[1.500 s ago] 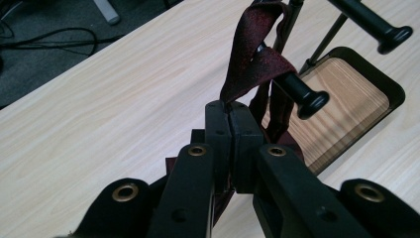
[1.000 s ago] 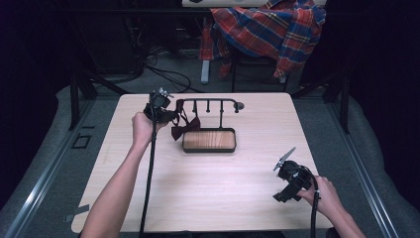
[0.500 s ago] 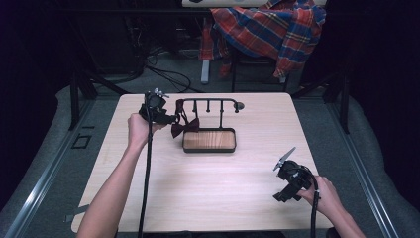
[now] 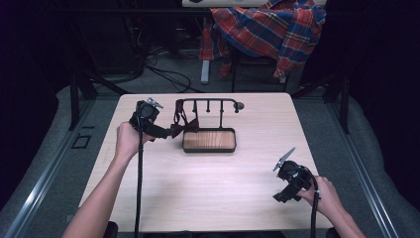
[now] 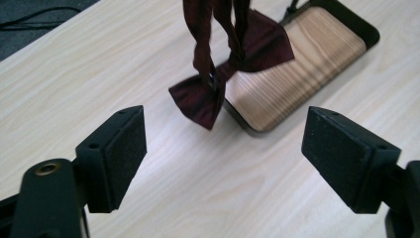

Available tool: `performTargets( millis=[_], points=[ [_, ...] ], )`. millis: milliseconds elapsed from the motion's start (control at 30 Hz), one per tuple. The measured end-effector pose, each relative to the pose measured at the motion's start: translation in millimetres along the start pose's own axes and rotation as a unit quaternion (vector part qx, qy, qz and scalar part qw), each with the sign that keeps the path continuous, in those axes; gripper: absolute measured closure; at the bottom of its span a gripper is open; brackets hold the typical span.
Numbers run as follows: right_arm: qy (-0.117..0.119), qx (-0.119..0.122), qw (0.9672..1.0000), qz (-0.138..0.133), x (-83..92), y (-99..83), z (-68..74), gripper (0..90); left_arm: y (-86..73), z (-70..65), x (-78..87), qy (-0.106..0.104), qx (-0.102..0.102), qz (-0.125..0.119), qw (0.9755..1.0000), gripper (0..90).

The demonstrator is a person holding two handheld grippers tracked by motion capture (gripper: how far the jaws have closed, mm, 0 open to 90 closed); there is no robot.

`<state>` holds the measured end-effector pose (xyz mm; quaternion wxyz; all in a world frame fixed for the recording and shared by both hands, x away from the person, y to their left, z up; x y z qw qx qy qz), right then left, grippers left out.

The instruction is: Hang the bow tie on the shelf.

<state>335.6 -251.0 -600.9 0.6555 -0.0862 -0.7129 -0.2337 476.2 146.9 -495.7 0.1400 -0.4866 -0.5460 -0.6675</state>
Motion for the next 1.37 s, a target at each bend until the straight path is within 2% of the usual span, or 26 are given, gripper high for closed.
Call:
performTargets(
  millis=[100,133,167,200,333,367,433,600,800,900,1033,1100,1200,1300,1367],
  points=[
    [0.003,-0.003,1.0,-0.006,-0.7,1.0,1.2,14.7,-9.9,-2.4,6.8,0.001,-0.003,0.004,1.0,15.4],
    [0.0,-0.012,0.9998,-0.016,-2.1,2.3,2.2,14.7,-13.9,-3.3,9.0,0.0,-0.004,0.005,1.0,15.0],
    [0.002,-0.011,0.9998,-0.015,-1.9,2.3,2.5,14.7,-18.1,-4.0,10.8,-0.001,-0.004,0.006,1.0,15.0],
    [0.001,-0.002,1.0,-0.002,-0.3,0.4,0.7,14.7,-22.7,-4.6,12.1,0.0,-0.003,0.009,1.0,15.1],
    [0.002,-0.004,1.0,-0.005,-0.9,0.9,1.2,14.7,-42.7,-6.2,14.4,0.001,-0.005,0.022,0.9997,15.0],
    [0.003,0.004,1.0,0.005,0.1,-0.3,0.4,14.7,-47.1,-6.7,14.6,0.0,-0.003,0.023,0.9997,15.0],
    [0.003,0.003,1.0,0.004,0.0,0.0,0.7,14.7,-54.2,-7.2,14.5,-0.001,-0.003,0.028,0.9996,14.9],
    [0.002,0.001,1.0,0.004,-0.9,0.1,1.3,14.7,-72.0,-9.5,12.2,0.001,-0.001,0.039,0.9992,14.0],
    [0.003,0.002,1.0,0.004,-1.0,0.3,1.4,14.4,-86.3,-14.0,7.5,-0.003,0.001,0.042,0.9991,10.5],
    [0.003,0.002,1.0,0.004,-1.0,0.5,2.1,14.4,-95.4,-16.7,3.0,-0.004,-0.005,0.054,0.9985,8.7],
    [0.004,0.002,1.0,0.003,-1.5,0.5,2.5,14.4,-106.1,-18.1,-2.4,-0.004,-0.013,0.041,0.9991,7.7],
    [0.005,0.004,1.0,0.002,-1.7,0.8,3.1,14.4,-114.1,-19.8,-7.2,-0.014,-0.012,0.051,0.9985,7.6],
    [0.008,0.007,0.9999,0.003,-1.3,1.4,4.4,14.4,-126.0,-16.3,-15.7,0.014,-0.031,0.08,0.9963,6.8],
    [0.007,0.015,0.9998,0.008,0.1,0.8,4.2,14.4,-131.1,-13.6,-21.7,0.021,-0.026,0.096,0.9949,8.8],
    [0.005,0.009,0.9999,-0.002,-0.4,1.7,5.1,14.4,-131.0,-11.6,-23.9,0.029,-0.023,0.096,0.9947,10.8]
  ],
)
Point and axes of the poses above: each handheld gripper's, and its own axes: x roughly backward along the jaws, y roughly out of its top, z roughly to its left, the point moved 9 cm from there along -x, roughly forward along the jaws, and after that the axes turned 13 degrees about x, right-handed, at the moved point
